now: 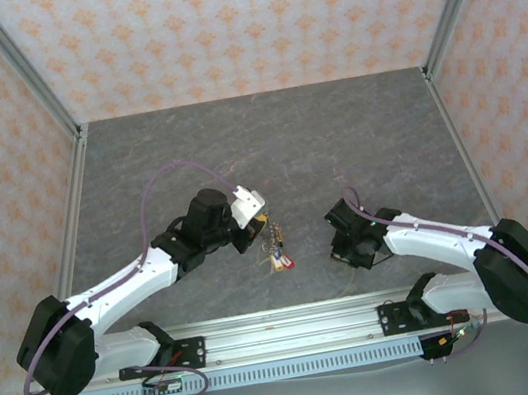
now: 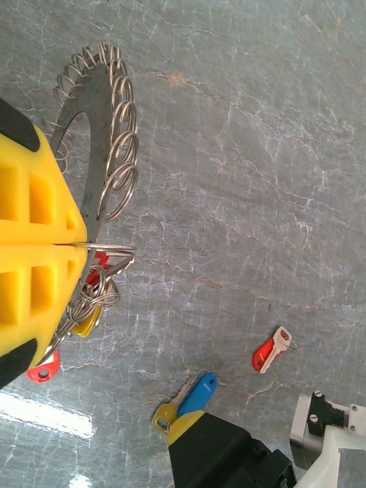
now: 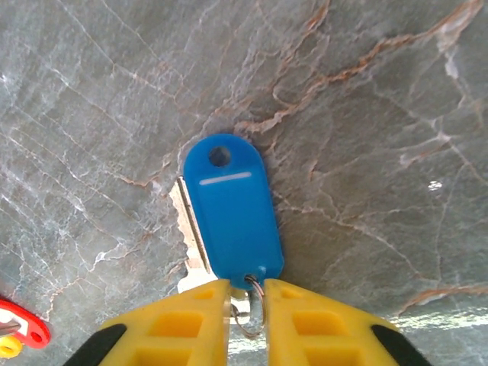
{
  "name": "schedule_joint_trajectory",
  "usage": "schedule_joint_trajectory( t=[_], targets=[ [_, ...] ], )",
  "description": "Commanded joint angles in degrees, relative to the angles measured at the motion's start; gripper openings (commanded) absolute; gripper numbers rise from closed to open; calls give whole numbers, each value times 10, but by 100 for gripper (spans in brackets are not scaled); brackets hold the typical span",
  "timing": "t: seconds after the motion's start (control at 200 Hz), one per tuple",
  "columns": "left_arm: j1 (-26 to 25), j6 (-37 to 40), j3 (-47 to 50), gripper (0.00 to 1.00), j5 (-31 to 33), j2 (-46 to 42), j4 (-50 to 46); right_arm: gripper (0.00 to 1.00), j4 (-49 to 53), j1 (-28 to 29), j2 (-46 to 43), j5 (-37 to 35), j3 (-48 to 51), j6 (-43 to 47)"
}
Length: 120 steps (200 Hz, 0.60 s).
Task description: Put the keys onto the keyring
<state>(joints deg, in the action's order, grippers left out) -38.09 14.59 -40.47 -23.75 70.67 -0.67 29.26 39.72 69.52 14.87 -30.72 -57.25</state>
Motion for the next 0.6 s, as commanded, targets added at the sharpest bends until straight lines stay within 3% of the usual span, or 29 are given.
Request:
schedule_joint_trajectory(
  t=[0.0,0.255,0.34,0.596],
  targets=[
    [7,-2,-24,0,-9,1,17,13,6,3,-8,-4,3,-5],
    [7,-1,-27,0,-8,1,15,10,22,3,-14,-8,-8,4],
    [7,0,-28,0,-8,3,14,1,30,3,-14,-12,-15,17],
    [7,-1,-30,0,-8,4,14,1,32,3,-14,-19,-33,79]
  ],
)
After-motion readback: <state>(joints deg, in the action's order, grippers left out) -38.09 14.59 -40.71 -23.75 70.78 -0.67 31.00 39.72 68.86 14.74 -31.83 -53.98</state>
